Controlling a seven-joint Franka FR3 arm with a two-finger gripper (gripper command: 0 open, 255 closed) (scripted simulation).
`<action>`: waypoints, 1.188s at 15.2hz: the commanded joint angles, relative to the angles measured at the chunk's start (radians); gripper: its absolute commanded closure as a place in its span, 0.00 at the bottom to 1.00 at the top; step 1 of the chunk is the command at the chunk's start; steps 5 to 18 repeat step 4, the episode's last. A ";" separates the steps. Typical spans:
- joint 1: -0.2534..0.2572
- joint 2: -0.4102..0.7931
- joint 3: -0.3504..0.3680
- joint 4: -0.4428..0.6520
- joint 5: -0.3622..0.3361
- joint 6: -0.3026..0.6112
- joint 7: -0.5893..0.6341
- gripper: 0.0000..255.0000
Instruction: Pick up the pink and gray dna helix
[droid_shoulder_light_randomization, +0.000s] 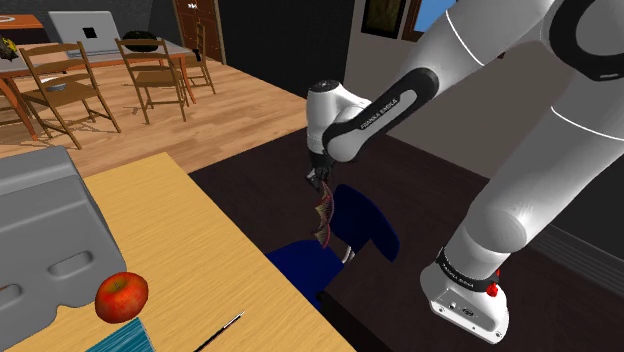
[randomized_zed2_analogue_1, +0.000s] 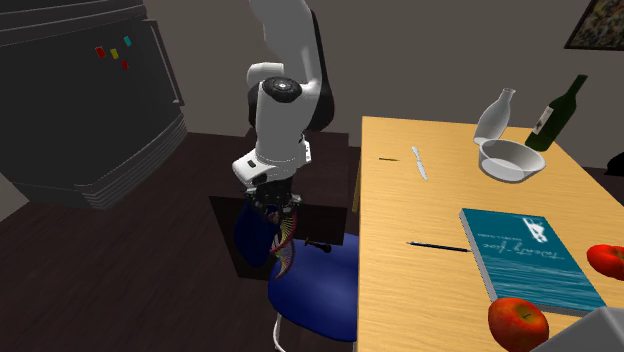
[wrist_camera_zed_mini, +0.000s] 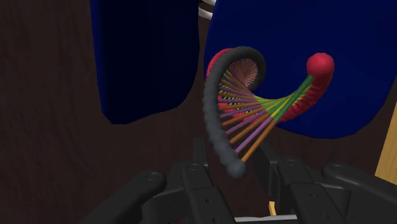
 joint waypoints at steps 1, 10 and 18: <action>0.003 -0.023 -0.001 0.005 0.015 -0.026 -0.014 1.00; 0.005 -0.036 -0.002 0.009 0.024 -0.042 -0.021 1.00; 0.005 -0.036 -0.002 0.009 0.024 -0.042 -0.021 1.00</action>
